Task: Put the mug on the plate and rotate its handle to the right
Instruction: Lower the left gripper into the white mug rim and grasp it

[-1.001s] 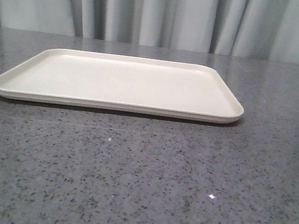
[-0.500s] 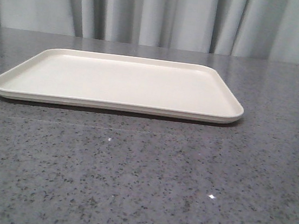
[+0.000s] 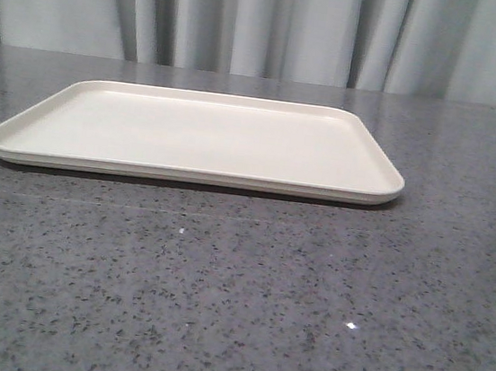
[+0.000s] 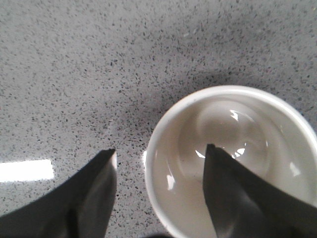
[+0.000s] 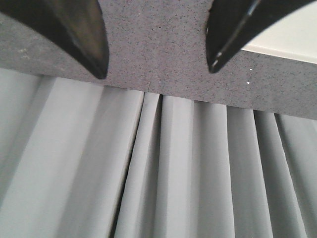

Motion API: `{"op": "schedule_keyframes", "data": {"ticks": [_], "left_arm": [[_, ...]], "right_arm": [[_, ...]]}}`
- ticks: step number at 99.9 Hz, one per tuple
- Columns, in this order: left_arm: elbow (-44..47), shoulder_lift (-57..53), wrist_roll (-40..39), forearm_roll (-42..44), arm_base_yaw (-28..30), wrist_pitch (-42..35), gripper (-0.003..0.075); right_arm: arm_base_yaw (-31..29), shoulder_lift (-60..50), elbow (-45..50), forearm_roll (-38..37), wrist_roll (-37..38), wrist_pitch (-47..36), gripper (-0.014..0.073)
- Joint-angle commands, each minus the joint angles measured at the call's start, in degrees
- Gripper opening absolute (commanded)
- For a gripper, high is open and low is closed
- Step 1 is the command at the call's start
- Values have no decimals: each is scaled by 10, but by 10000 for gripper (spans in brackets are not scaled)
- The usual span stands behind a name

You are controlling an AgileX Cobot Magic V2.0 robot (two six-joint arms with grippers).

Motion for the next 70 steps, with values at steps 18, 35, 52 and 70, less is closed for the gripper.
{"op": "schedule_keyframes", "data": {"ticks": [18,35,52,70], "left_arm": [[-13,29,1,11,1,5,389],[-2,42,1,15,1,5,389],[22,43,1,19,1,-1,389],[33,43,1,31,1,-20,340]], "right_arm": [[2,2,-17,-1,-6,-40,444],[2,2,-17,-1,-6,-40,444],[2,2,-17,-1,-6,-40,444],[2,2,-17,-1,-6,-38,444]]}}
